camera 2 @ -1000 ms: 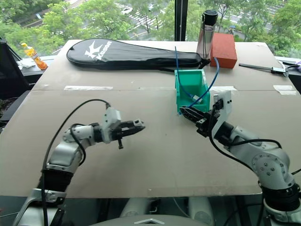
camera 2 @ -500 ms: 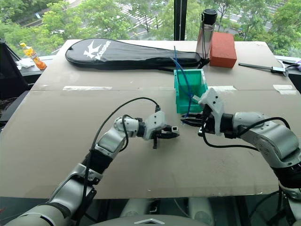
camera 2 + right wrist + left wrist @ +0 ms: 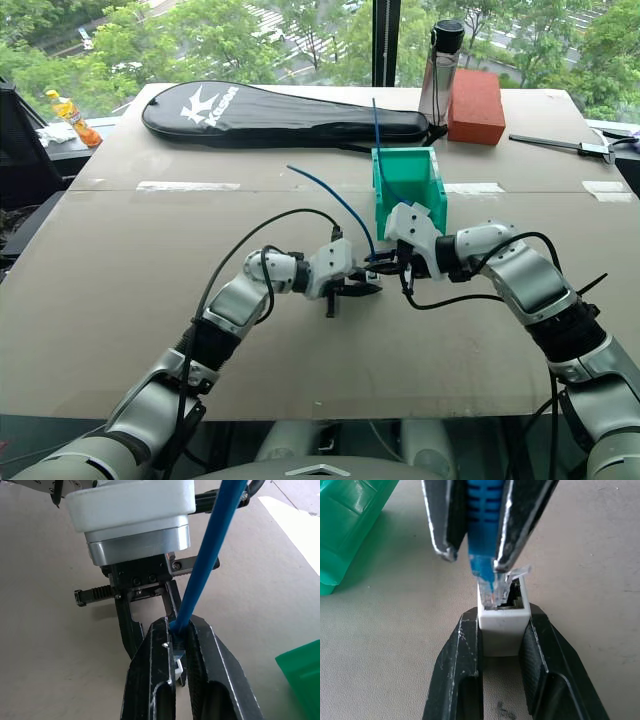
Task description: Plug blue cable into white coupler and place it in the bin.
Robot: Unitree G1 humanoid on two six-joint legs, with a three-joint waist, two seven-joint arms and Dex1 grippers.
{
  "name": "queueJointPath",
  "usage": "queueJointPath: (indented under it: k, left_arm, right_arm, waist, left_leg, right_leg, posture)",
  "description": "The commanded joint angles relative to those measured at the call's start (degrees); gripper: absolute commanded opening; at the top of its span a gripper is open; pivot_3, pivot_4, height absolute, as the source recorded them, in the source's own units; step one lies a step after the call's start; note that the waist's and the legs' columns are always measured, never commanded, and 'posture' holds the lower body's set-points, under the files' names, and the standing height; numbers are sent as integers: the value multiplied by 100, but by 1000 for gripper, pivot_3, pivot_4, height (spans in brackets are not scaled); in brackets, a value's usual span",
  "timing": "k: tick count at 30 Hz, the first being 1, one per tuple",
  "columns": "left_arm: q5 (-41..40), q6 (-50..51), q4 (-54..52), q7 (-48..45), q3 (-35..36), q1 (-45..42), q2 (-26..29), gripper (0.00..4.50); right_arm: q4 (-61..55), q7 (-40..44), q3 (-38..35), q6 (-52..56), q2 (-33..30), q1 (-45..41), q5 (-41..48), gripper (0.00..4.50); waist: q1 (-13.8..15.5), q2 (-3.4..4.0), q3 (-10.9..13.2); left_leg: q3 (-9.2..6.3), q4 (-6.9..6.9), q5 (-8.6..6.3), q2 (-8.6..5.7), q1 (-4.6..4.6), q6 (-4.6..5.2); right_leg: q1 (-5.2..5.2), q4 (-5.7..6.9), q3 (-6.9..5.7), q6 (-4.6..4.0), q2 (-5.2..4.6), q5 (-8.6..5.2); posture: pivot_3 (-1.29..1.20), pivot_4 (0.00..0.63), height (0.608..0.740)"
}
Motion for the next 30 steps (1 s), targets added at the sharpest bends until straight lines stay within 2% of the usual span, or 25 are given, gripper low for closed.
queueJointPath:
  k: [1,8,24,30]
  left_arm:
    - [88,-6,-15,6,-6,67,55,373]
    - [99,-17,4,-4,20,58,59,373]
    - [116,-64,-6,-1,26,79,36,373]
    - [107,-31,-57,31,36,119,30,373]
  right_arm:
    - [56,226,88,-222,-3,-29,-280,0]
    - [121,746,142,-395,-110,93,-557,0]
    - [762,962,232,-467,199,-79,-978,0]
    - [1103,1060,516,-736,317,74,-1347,0]
  waist:
    - [0,0,0]
    - [-2,1,-2]
    - [-14,-1,-7]
    - [-21,-5,-20]
  left_leg:
    - [0,0,0,0,0,0]
    - [0,0,0,0,5,0]
    - [-1,2,0,1,25,0]
    - [-2,2,0,2,32,0]
  right_leg:
    - [0,0,0,0,0,0]
    - [4,1,0,0,0,0]
    - [24,1,-1,-1,0,0]
    - [29,2,-1,-2,0,0]
  posture:
    - [0,150,740]
    - [0,150,740]
    - [0,150,740]
    - [0,150,740]
